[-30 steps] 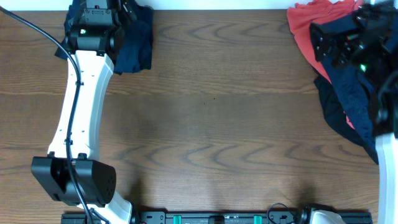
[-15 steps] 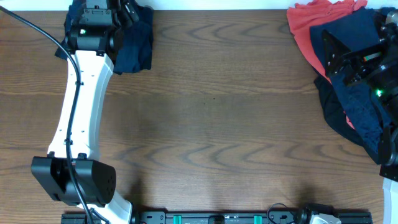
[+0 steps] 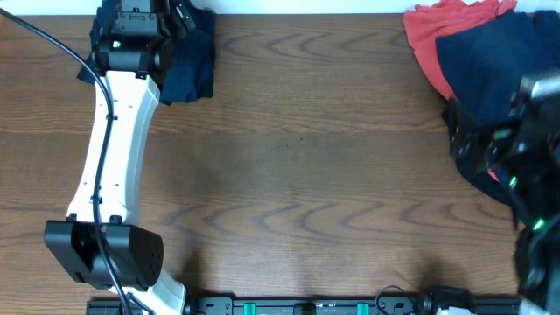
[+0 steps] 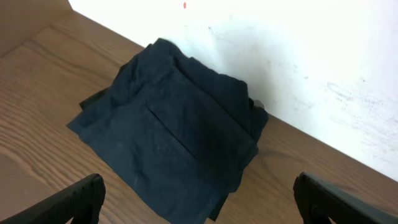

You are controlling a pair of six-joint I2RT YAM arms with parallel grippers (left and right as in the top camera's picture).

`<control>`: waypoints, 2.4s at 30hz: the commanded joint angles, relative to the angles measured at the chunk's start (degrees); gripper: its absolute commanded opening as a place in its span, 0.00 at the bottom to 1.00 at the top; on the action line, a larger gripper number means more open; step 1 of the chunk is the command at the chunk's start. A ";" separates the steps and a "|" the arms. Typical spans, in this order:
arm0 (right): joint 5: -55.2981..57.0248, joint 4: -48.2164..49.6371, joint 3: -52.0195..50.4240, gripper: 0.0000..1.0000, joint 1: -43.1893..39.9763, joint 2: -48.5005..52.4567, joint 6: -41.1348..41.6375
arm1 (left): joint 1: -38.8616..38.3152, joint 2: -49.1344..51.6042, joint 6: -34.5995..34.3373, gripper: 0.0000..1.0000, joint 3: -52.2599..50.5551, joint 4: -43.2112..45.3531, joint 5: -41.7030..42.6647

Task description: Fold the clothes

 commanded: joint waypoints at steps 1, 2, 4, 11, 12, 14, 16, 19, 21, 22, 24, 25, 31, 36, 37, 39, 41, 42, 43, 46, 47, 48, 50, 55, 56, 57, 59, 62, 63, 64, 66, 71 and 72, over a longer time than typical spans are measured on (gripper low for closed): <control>10.14 6.60 -12.90 0.99 3.61 -7.54 -1.27 | -0.07 0.48 0.52 0.98 0.35 -0.17 0.35; 12.76 9.64 -16.94 0.99 4.81 -9.86 -0.07 | -0.07 0.48 0.55 0.98 0.35 -0.20 0.35; 18.36 16.31 -25.03 0.99 6.95 -14.29 5.51 | -0.07 0.48 0.52 0.98 0.35 -0.17 0.35; 18.16 39.06 -48.35 0.99 8.04 -24.98 12.37 | -0.07 0.48 0.52 0.98 0.35 -0.17 0.33; 17.42 40.41 -51.08 0.99 8.02 -26.49 12.37 | -0.07 0.48 0.52 0.98 0.35 -0.17 0.33; 16.31 41.48 -55.34 0.99 8.09 -29.38 12.37 | -0.07 0.48 0.52 0.98 0.35 -0.17 0.35; 15.15 41.72 -58.64 0.99 8.09 -32.39 12.37 | -0.07 0.48 0.52 0.98 0.35 -0.17 0.35; 14.49 40.50 -61.86 0.99 8.09 -37.24 12.35 | -0.07 0.48 0.52 0.98 0.35 -0.17 0.35; 14.51 39.56 -63.25 0.99 8.09 -40.11 12.35 | -0.07 0.48 0.52 0.98 0.35 -0.17 0.33; 14.51 38.29 -63.58 0.99 8.09 -41.59 12.35 | -0.07 0.48 0.55 0.98 0.35 -0.17 0.35; 14.60 35.43 -63.56 0.99 8.13 -43.65 12.20 | -0.07 0.48 0.52 0.98 0.35 -0.17 0.35; 14.60 34.01 -63.56 0.99 8.13 -44.57 11.74 | -0.07 0.48 0.55 0.98 0.35 -0.17 0.35; 14.73 28.61 -63.56 0.99 8.13 -44.83 10.40 | -0.07 0.48 0.52 0.98 0.35 -0.17 0.35; 14.51 25.55 -63.56 0.99 8.13 -44.33 10.45 | -0.07 0.48 0.52 0.98 0.35 -0.17 0.35; 14.51 25.62 -63.56 0.99 8.13 -44.28 10.45 | -0.07 0.48 0.52 0.98 0.35 -0.17 0.35; 14.53 25.62 -63.56 0.99 8.13 -44.28 10.45 | -0.07 0.48 0.52 0.98 0.35 -0.17 0.35; 14.53 25.62 -63.56 0.99 8.13 -44.24 10.43 | -0.07 0.48 0.55 0.98 0.35 -0.17 0.35; 14.53 25.62 -63.56 0.99 8.13 -44.24 10.43 | -0.07 0.48 0.55 0.98 0.35 -0.17 0.35; 14.53 25.62 -63.56 0.99 8.13 -44.24 10.43 | -0.07 0.48 0.55 0.98 0.35 -0.17 0.35; 14.53 25.62 -63.56 0.99 8.13 -44.24 10.43 | -0.07 0.48 0.55 0.98 0.35 -0.17 0.35; 14.53 25.62 -63.56 0.99 8.13 -44.24 10.43 | -0.07 0.48 0.52 0.98 0.35 -0.20 0.35; 14.53 25.62 -63.56 0.99 8.13 -44.24 10.43 | -0.07 0.48 0.55 0.98 0.35 -0.17 0.35; 14.53 25.62 -63.56 0.99 8.13 -44.24 10.43 | -0.07 0.48 0.55 0.98 0.35 -0.17 0.35; 14.53 25.62 -63.56 0.99 8.13 -44.24 10.43 | -0.07 0.48 0.52 0.98 0.35 -0.17 0.35; 14.53 25.62 -63.56 0.99 8.13 -44.24 10.43 | -0.07 0.48 0.52 0.98 0.35 -0.20 0.35; 14.53 25.62 -63.56 0.99 8.13 -44.24 10.43 | -0.07 0.48 0.52 0.98 0.35 -0.17 0.35; 14.53 25.62 -63.56 0.99 8.13 -44.24 10.43 | -0.07 0.48 0.52 0.98 0.35 -0.17 0.33; 14.53 25.62 -63.56 0.99 8.13 -44.24 10.43 | 0.13 0.46 0.83 0.98 0.35 -0.44 0.04; 14.53 25.62 -63.56 0.99 8.13 -44.24 10.43 | 0.35 0.17 0.76 0.98 0.35 -0.90 -0.13; 14.53 25.62 -63.56 0.99 8.13 -44.24 10.43 | 0.42 -0.07 0.76 0.98 0.35 -1.70 -0.13; 14.53 25.62 -63.56 0.99 8.13 -44.24 10.43 | 0.20 -0.83 0.72 0.98 0.02 -4.15 -0.11; 14.53 25.62 -63.56 0.99 8.13 -44.24 10.43 | -0.72 -4.94 -5.60 0.98 -6.23 -2.75 0.37; 14.53 25.62 -63.56 0.99 8.13 -44.24 10.43 | -0.83 -6.16 -5.75 0.98 -8.57 -0.33 1.16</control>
